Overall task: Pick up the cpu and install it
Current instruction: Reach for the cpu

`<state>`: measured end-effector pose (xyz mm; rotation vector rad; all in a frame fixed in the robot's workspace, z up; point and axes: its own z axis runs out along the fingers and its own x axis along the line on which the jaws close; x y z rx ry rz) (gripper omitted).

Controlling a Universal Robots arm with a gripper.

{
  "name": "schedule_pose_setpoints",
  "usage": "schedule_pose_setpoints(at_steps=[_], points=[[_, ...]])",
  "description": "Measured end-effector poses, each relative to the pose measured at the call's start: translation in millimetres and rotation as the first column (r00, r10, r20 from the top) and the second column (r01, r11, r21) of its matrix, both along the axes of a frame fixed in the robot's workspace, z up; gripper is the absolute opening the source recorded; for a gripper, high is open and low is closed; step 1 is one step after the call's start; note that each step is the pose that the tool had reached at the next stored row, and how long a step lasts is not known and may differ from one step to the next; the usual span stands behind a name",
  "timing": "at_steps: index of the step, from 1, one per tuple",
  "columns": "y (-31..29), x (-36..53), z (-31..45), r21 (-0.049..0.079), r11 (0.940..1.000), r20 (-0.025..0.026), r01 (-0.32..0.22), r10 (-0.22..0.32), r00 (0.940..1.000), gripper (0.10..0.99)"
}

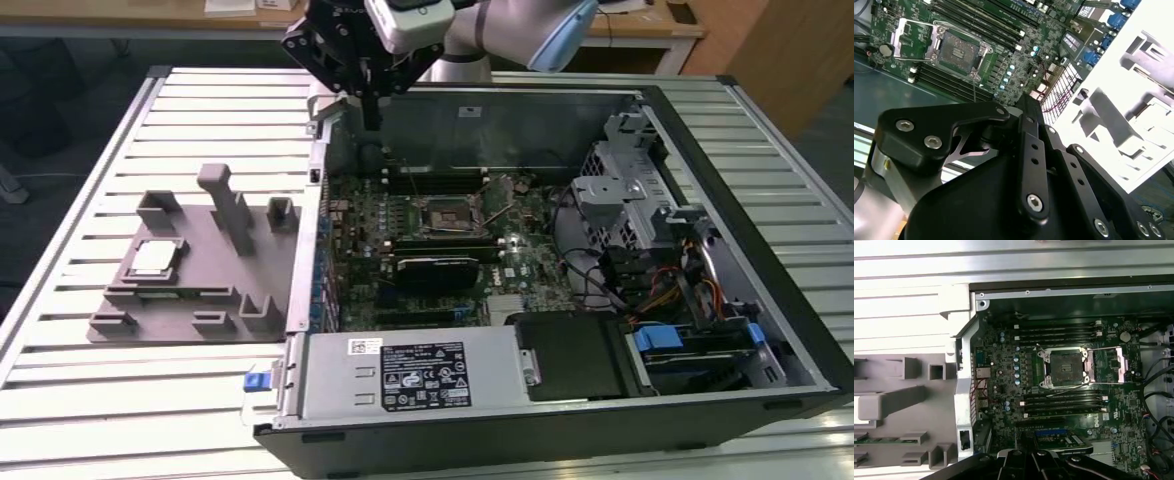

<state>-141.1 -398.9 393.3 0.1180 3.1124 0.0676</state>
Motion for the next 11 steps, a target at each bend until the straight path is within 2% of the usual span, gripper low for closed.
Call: schedule_pose_setpoints(at_steps=[11], points=[[0.0, -9.5, 0.0, 0.0, 1.0, 0.0, 0.0, 0.0, 1.0, 0.106]])
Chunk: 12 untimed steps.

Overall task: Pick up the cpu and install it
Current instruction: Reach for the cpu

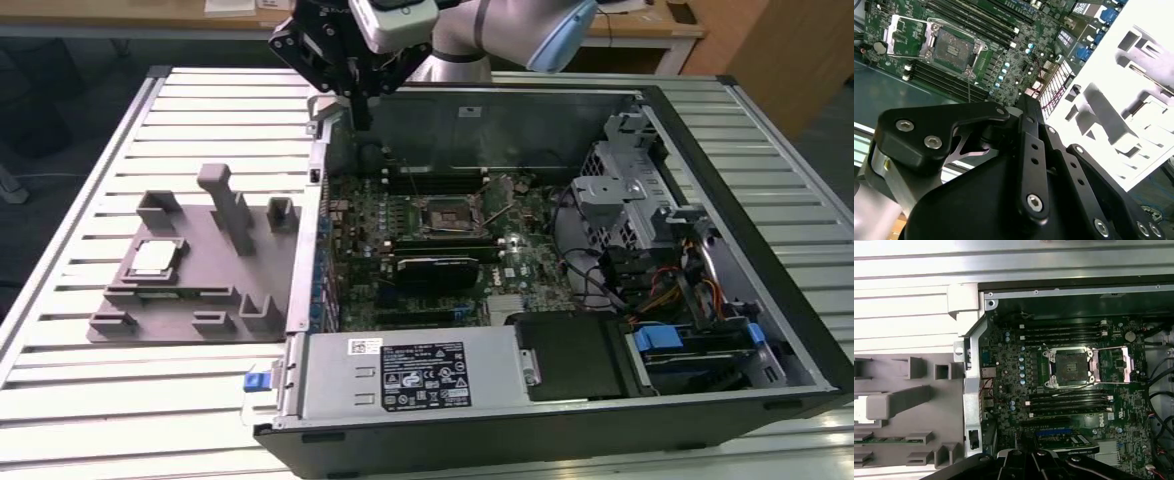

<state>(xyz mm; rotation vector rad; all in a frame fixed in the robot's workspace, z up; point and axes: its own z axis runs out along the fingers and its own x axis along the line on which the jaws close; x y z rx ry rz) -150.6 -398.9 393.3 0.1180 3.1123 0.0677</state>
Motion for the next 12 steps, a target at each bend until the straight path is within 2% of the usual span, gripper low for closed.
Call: schedule_pose_setpoints(at_steps=[12], points=[[0.0, -9.0, 0.0, 0.0, 1.0, 0.0001, 0.0, 0.0, 1.0, 0.106]])
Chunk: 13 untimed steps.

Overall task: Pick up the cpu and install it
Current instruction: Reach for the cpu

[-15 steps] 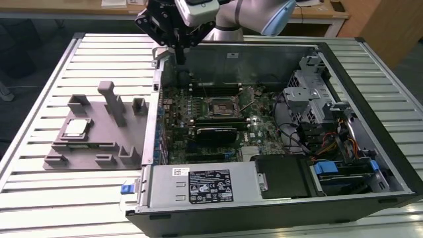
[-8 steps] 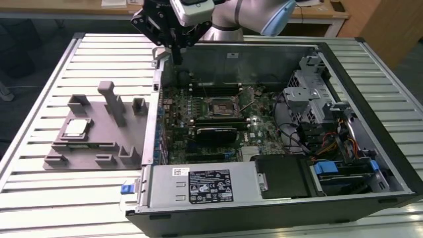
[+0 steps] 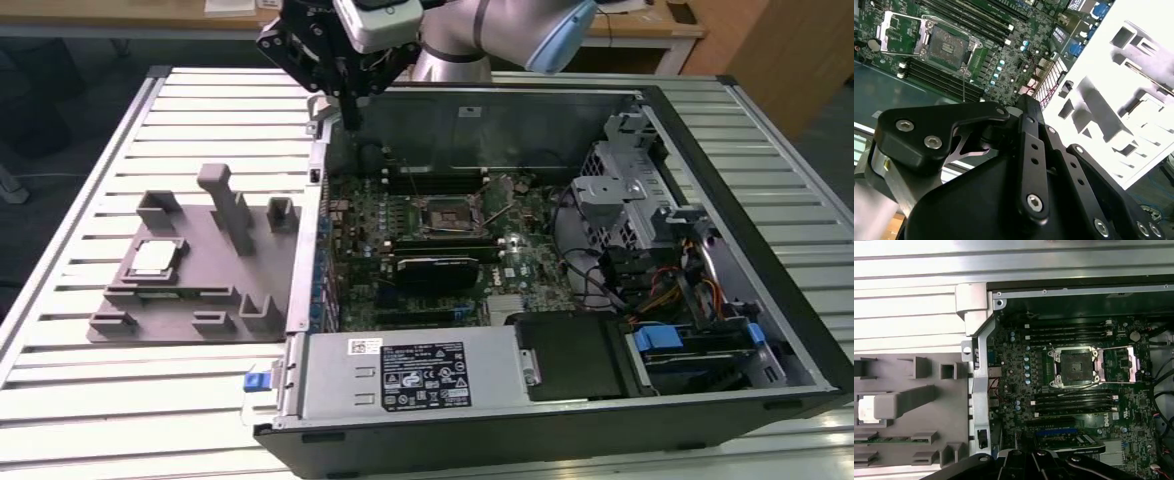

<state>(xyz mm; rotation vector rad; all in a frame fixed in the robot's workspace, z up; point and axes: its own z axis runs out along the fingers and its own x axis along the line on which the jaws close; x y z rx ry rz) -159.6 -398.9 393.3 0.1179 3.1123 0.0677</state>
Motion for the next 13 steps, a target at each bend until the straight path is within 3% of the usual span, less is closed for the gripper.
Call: schedule_pose_setpoints(at_steps=[13], points=[[0.0, -11.7, 0.0, 0.0, 1.0, 0.0, 0.0, 0.0, 1.0, 0.106]])
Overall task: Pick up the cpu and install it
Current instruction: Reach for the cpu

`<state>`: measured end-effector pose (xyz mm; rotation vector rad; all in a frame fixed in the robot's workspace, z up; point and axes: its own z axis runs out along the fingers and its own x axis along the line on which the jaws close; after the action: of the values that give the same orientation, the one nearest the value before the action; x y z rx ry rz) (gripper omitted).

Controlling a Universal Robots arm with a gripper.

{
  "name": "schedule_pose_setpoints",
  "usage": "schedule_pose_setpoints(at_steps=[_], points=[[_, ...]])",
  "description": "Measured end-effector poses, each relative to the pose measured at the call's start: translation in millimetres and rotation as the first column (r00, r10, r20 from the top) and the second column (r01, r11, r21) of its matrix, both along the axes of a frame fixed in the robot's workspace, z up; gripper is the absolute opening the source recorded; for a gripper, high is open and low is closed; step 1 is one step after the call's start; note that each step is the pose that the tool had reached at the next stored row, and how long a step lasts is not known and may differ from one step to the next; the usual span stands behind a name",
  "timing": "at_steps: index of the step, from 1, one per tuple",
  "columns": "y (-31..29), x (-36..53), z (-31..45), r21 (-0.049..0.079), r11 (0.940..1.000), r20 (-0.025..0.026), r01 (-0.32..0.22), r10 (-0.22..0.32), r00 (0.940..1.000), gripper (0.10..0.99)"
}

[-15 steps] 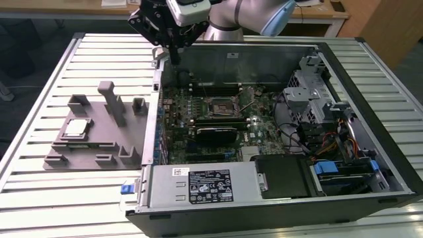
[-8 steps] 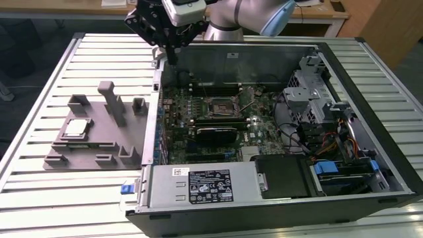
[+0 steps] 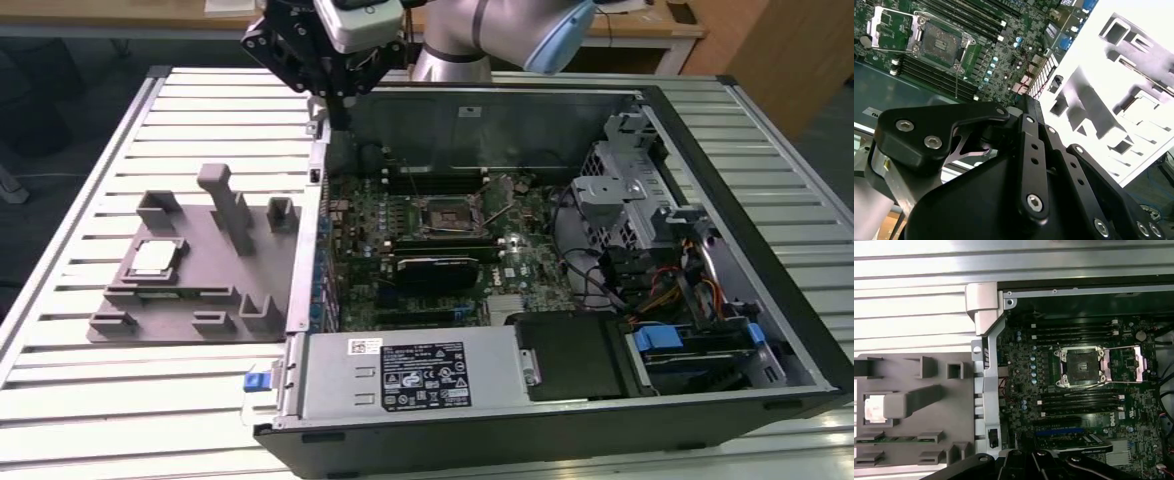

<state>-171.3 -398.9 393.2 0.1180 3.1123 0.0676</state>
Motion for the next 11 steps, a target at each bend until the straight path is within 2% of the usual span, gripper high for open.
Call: schedule_pose_setpoints(at_steps=[11], points=[[0.0, -10.6, -0.1, 0.0, 1.0, 0.0, 0.0, 0.0, 1.0, 0.106]])
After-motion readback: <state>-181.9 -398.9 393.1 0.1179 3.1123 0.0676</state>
